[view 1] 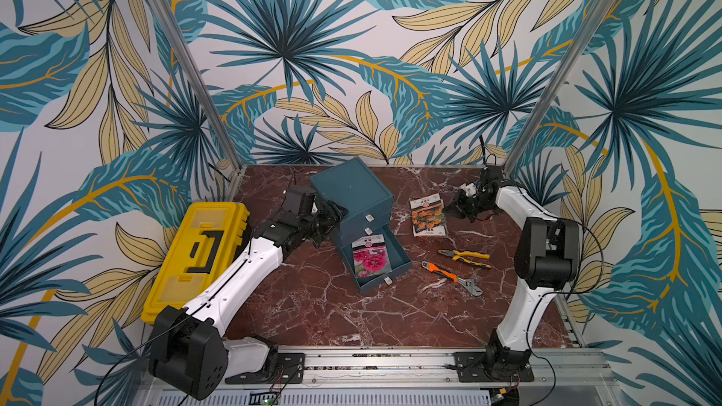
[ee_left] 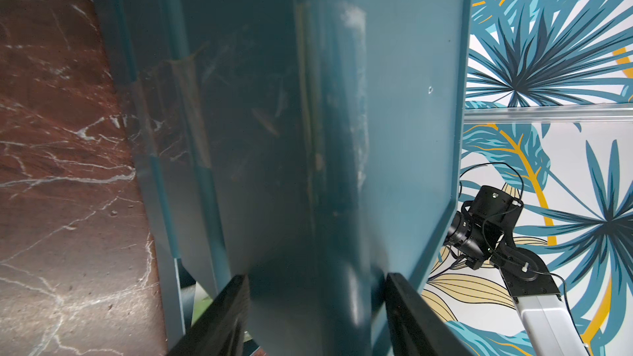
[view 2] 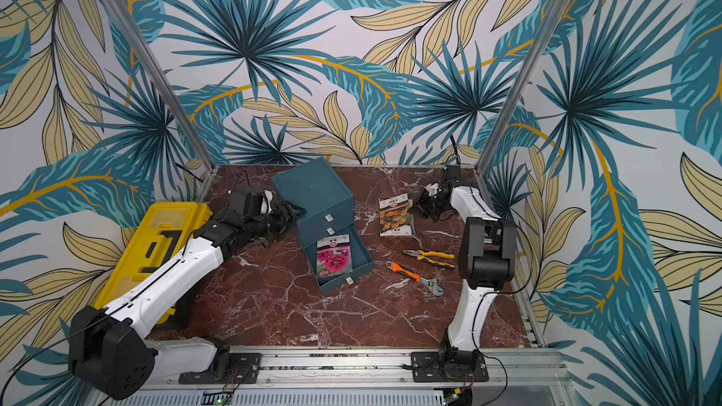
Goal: Take the seed bags out of the drawer
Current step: Place the seed packet at the center of the board.
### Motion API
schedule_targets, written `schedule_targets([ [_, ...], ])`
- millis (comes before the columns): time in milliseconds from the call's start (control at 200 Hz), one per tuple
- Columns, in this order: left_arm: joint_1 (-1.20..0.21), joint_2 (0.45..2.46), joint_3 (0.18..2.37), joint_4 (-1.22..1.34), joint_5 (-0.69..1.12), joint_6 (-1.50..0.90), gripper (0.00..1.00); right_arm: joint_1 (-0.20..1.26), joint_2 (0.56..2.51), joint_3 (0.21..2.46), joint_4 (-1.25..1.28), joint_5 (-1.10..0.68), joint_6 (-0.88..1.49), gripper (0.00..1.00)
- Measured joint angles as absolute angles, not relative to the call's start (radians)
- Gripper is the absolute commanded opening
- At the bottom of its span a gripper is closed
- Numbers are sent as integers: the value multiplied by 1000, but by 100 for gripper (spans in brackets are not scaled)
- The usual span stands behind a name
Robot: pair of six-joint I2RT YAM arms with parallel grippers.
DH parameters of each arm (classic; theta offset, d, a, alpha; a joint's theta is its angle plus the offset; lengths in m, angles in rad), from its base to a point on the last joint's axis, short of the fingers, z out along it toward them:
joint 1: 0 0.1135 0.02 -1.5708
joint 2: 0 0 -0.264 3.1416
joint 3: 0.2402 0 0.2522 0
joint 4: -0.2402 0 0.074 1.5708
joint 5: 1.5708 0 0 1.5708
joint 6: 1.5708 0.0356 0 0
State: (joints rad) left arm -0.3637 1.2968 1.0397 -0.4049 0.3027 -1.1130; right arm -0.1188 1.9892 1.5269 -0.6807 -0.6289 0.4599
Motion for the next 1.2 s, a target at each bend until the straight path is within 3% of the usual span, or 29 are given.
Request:
schedule_targets([
  [125,-364,1297,1040,-405,303,-1113,66,-134,1989,1500,-682,-625,444,10],
  [265,-364,1297,1040,-405,303,-1113,66,-149,1989,1482,-685,-605,429,32],
  [451,-364,1297,1040,-406,303,-1113,66,-158,1985,1468,-697,-548,410,46],
  [616,-364,1296,1040,-406,303,-1113,66,-159,1905,1410,-717,-499,411,48],
  [846,-364,1296,1040,-406,302,-1113,66,-121,1636,1300,-704,-494,445,48],
  [1202,-364,1296,1040,-406,303,-1111,66,233,1423,1139,-641,-458,610,43],
])
